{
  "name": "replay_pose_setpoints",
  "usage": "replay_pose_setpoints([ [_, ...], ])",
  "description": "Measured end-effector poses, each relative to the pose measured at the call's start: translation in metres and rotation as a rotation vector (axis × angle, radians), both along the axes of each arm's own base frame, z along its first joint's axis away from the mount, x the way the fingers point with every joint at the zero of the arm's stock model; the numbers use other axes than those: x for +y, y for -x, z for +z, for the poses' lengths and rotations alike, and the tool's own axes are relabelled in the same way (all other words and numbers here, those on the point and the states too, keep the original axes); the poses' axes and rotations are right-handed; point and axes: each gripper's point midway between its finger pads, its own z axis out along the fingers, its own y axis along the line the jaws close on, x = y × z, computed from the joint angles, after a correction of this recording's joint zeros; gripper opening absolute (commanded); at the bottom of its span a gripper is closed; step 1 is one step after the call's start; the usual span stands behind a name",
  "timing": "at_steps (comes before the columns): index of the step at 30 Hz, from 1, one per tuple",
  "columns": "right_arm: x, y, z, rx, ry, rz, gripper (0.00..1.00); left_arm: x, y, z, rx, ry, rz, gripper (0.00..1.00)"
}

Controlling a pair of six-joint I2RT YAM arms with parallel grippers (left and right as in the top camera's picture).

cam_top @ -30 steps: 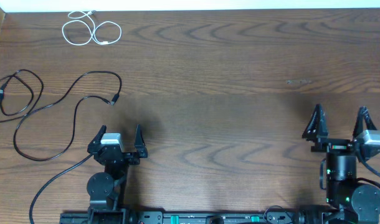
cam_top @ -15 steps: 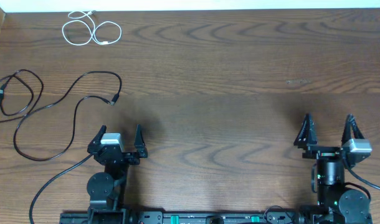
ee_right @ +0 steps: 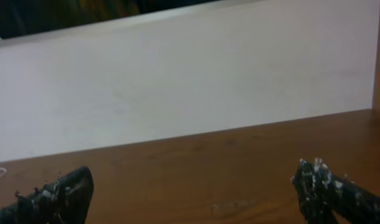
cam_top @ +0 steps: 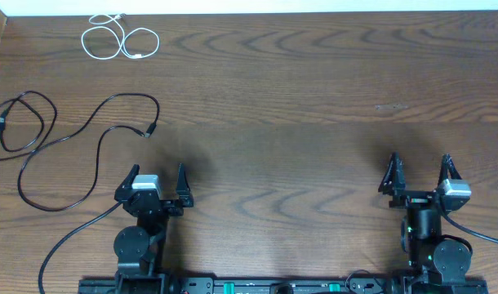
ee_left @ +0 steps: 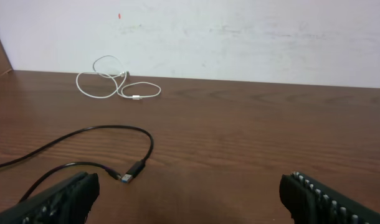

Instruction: Untangle cables

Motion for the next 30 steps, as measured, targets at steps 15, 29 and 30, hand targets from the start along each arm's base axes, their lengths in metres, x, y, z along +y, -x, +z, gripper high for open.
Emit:
replay_pose_setpoints([
  [15, 0.0, -0.002, -0.056, 0.228, 0.064, -0.002, 0.99, 0.0, 0.0, 0.0, 0.0, 0.0, 0.0, 0.98],
  [29, 0.002, -0.002, -0.057, 0.23, 0.178, 0.005, 0.99, 0.0, 0.0, 0.0, 0.0, 0.0, 0.0, 0.98],
  [30, 0.002, -0.002, -0.057, 0.23, 0.181, 0.005, 0.99, 0.0, 0.0, 0.0, 0.0, 0.0, 0.0, 0.98],
])
